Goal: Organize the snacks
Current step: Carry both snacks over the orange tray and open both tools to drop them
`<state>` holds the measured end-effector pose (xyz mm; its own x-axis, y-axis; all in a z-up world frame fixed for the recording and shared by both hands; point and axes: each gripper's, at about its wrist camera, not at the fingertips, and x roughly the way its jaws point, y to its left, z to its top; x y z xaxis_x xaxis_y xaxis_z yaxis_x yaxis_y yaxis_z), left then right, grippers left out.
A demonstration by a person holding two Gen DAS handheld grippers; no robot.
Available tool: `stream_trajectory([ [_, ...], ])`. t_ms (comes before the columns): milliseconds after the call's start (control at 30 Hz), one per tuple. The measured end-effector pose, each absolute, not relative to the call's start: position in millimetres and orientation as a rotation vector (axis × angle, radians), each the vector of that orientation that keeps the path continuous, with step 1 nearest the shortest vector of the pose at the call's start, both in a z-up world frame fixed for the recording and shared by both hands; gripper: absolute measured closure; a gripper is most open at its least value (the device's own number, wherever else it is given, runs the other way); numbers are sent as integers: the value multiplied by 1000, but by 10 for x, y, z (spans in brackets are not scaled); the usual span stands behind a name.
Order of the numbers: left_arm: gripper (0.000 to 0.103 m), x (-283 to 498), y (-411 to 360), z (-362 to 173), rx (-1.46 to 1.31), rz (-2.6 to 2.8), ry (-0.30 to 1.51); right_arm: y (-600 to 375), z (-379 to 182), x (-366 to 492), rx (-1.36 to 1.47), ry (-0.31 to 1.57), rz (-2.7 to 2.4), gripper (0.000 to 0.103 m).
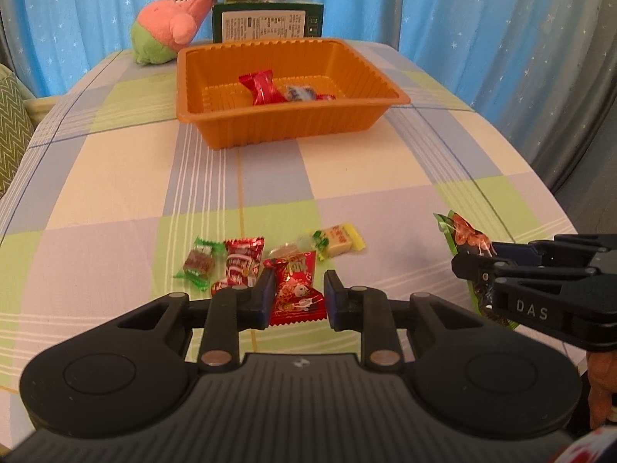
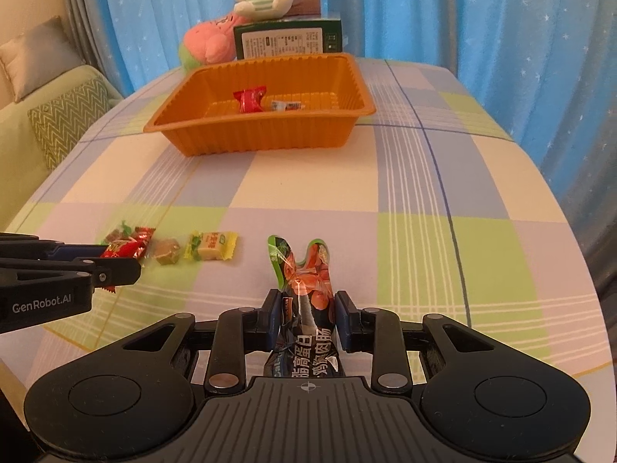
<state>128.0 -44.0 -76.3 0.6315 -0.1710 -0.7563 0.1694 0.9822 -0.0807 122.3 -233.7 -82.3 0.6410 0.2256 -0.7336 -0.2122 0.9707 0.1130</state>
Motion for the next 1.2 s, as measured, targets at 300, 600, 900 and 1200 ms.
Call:
stream_trajectory([
  [300, 79, 1265, -471, -545, -6, -199, 841, -2308, -511, 1189, 39, 798, 256, 73],
  [600, 79, 1262, -466, -379, -20, -196, 813, -2238, -283, 1175, 42, 771, 271, 73],
  [900, 79, 1292, -431, -268, -18, -203, 799, -2163, -128, 1234, 39, 759, 280, 73],
  [1200, 79, 1459, -345, -178, -22, -197, 785, -2067, -18, 1438, 35, 751, 296, 73],
])
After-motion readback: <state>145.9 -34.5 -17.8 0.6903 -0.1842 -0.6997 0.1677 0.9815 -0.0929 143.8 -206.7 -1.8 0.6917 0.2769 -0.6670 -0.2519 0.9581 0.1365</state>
